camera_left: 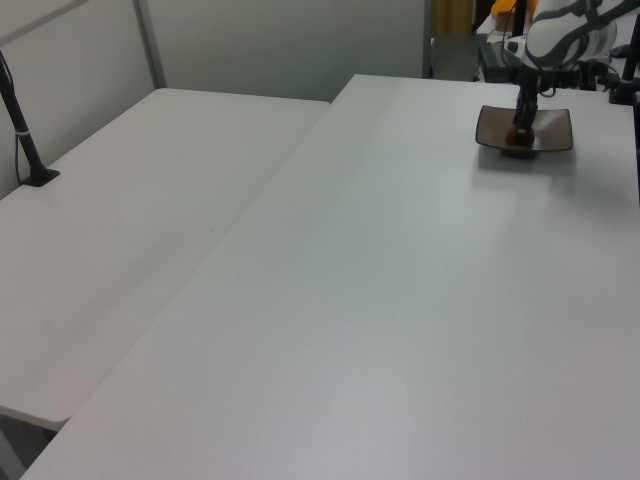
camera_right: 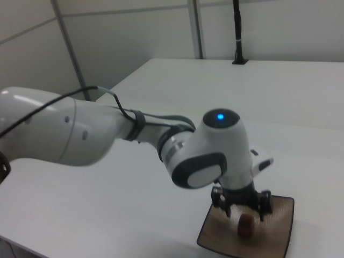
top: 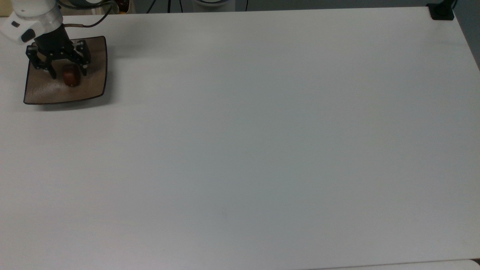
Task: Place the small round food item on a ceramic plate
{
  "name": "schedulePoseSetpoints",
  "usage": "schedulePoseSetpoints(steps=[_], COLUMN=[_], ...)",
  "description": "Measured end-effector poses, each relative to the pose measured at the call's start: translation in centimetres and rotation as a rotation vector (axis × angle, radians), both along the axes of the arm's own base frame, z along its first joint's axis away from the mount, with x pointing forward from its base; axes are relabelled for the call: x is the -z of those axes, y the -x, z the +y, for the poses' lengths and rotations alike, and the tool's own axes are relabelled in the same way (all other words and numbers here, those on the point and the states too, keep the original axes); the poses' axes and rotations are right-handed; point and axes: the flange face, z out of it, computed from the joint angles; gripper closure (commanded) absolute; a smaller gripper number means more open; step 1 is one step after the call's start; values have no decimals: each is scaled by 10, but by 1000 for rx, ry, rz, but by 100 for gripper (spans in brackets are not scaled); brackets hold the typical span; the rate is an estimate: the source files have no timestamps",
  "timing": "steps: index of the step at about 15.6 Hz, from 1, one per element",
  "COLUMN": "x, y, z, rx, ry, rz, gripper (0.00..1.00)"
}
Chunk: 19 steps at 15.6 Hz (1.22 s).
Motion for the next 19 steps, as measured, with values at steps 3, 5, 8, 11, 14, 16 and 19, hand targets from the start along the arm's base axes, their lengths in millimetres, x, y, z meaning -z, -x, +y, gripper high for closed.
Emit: schedulePoseSetpoints(steps=[3,5,8,11,14,16,19], x=[-58,-103,-177,-236,-266,-275,-278], y=[-12,-18,-20,-23,-26,-27,-24], z=[20,40,76,127,188,233,300], rx=[20,77,175,276,303,284,236], ry=[-14,-44,-103,-151,-179,-192,-203], rz=[-35,-45,-30,-18,-20,-7,41], gripper=[0,0,0,0,0,0,0])
